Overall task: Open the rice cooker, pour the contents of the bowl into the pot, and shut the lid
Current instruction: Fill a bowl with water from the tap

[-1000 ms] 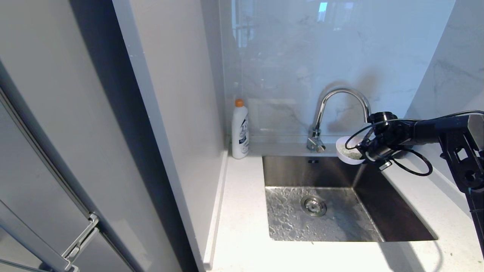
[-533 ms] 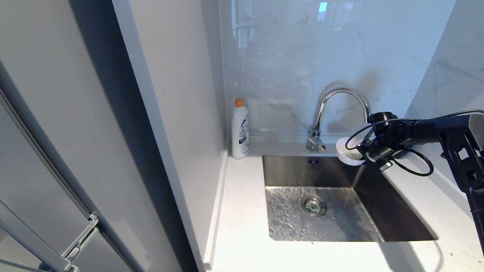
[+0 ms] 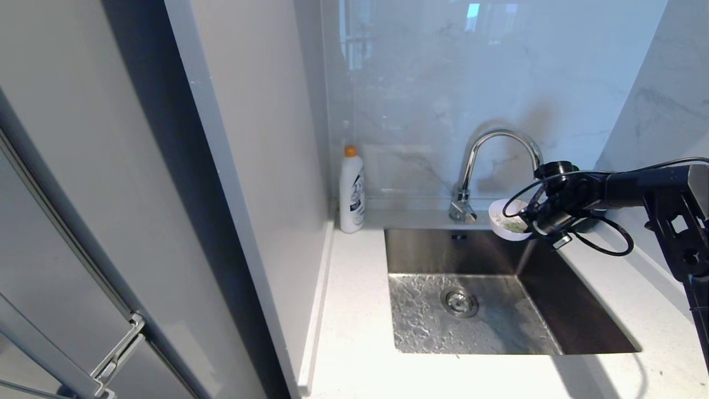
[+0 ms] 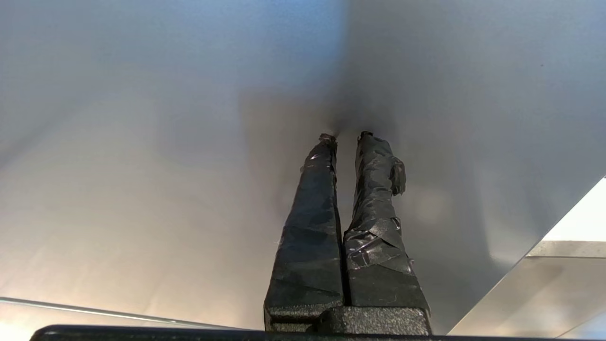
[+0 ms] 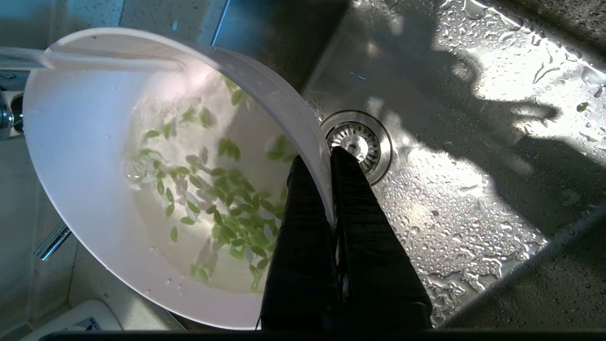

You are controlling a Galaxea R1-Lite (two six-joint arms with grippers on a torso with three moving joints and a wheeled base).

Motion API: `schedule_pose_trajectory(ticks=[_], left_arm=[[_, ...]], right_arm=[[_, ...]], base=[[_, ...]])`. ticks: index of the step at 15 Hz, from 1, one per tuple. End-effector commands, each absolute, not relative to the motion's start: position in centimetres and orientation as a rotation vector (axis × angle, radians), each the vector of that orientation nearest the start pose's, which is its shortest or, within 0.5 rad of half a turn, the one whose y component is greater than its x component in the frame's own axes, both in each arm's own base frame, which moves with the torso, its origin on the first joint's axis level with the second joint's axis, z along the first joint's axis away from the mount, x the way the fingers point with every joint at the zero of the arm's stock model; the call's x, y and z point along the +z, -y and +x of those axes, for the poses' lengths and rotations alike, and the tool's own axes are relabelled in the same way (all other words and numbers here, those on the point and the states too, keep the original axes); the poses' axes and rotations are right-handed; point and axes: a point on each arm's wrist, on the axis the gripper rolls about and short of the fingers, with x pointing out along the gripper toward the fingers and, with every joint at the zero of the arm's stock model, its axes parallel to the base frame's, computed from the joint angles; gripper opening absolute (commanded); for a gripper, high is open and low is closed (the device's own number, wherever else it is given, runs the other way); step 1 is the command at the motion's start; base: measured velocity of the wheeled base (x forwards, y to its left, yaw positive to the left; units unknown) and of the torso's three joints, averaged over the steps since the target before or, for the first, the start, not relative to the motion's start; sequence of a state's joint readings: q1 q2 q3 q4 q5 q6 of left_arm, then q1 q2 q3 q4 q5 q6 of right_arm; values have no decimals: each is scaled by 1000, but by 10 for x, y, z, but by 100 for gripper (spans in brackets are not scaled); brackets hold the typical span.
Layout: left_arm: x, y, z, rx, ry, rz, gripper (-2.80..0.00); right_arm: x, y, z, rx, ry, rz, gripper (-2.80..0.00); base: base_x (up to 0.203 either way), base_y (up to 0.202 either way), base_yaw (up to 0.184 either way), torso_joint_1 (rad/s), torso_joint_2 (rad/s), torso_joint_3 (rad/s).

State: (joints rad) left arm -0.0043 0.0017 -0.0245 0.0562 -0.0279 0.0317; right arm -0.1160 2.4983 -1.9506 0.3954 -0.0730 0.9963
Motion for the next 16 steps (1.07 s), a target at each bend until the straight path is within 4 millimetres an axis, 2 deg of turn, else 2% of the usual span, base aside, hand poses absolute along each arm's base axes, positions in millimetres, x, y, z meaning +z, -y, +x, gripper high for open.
schedule_pose_trajectory(ticks=[1, 16], left_arm=[[76, 1, -25, -32, -33, 32, -280], [76, 1, -25, -33, -33, 32, -280]], right_arm=[[71, 58, 485, -634, -777, 941, -280], [68, 58, 483, -628, -808, 975, -280]], base=[[0, 0, 0, 0, 0, 0], [0, 0, 0, 0, 0, 0]])
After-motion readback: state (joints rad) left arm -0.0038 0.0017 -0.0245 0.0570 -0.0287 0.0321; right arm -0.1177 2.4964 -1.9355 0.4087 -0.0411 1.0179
